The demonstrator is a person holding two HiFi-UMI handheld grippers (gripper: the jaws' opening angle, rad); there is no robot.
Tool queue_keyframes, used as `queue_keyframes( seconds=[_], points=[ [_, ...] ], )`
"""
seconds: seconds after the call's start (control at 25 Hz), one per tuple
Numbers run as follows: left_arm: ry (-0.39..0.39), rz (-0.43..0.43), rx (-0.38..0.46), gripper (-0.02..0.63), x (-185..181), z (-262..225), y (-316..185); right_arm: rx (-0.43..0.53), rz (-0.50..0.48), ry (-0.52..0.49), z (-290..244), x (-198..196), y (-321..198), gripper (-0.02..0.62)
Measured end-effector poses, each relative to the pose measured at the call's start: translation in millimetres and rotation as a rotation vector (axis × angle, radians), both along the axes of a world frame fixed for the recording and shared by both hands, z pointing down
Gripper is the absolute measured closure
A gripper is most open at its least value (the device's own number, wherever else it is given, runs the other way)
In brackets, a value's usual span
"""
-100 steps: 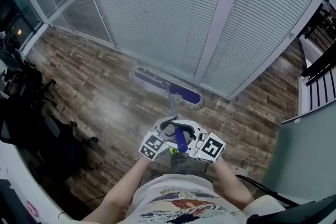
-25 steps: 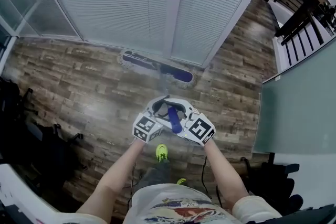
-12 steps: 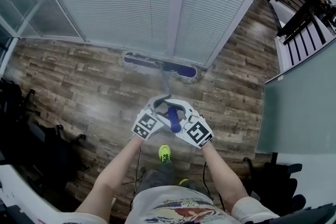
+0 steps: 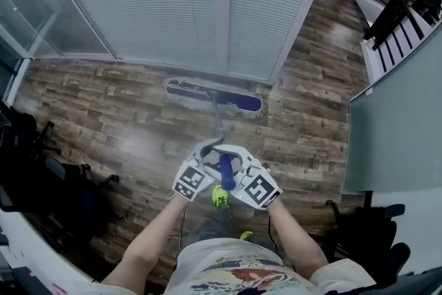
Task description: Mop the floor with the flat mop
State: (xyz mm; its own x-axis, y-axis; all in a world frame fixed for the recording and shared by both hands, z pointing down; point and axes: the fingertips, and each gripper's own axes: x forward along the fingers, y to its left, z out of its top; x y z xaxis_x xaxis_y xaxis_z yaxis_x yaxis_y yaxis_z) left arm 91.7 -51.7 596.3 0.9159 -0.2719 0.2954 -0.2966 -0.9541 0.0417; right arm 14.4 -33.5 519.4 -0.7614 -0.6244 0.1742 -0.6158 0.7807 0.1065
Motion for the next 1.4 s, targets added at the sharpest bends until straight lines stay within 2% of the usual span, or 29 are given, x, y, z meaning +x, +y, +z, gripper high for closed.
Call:
queue_keyframes(
  seconds=[0.2,0.52,0.76,0.88,1.0,1.16,1.28,1.4],
  points=[
    [0.007,-0.006,-0.017,0.397,18.8,-16.4,110.2,-0.035,0.008,-0.053,-18.3,20.5,107.8,0.417],
    [0.072,0.01,-0.062,0.397,65.2,-41.5,323.3,-0.079,0.058,-0.125,-44.3,72.1,314.4,0.416],
    [0.059,0.067,-0.083,0.397,77.0,-58.7,445.9,-0.108,0.059,-0.11,-60.5,83.7,432.6,0.416],
    [0.065,0.059,-0.093,0.397,73.1,-66.0,471.8,-0.111,0.065,-0.111,-68.1,79.7,457.8,0.416],
    [0.031,0.086,-0.074,0.397,74.2,-60.9,483.6,-0.095,0.059,-0.072,-62.8,81.6,469.9,0.416],
    [-0.059,0.164,-0.003,0.405,79.2,-43.5,490.5,-0.061,0.109,-0.094,-51.2,89.3,474.1,0.416],
    [-0.077,0.199,0.06,0.417,82.3,-42.6,485.4,-0.014,0.135,-0.073,-48.6,89.8,467.1,0.427],
    [-0.079,0.235,0.066,0.423,81.3,-36.0,477.0,0.019,0.106,-0.063,-47.6,71.9,456.8,0.437]
  ],
)
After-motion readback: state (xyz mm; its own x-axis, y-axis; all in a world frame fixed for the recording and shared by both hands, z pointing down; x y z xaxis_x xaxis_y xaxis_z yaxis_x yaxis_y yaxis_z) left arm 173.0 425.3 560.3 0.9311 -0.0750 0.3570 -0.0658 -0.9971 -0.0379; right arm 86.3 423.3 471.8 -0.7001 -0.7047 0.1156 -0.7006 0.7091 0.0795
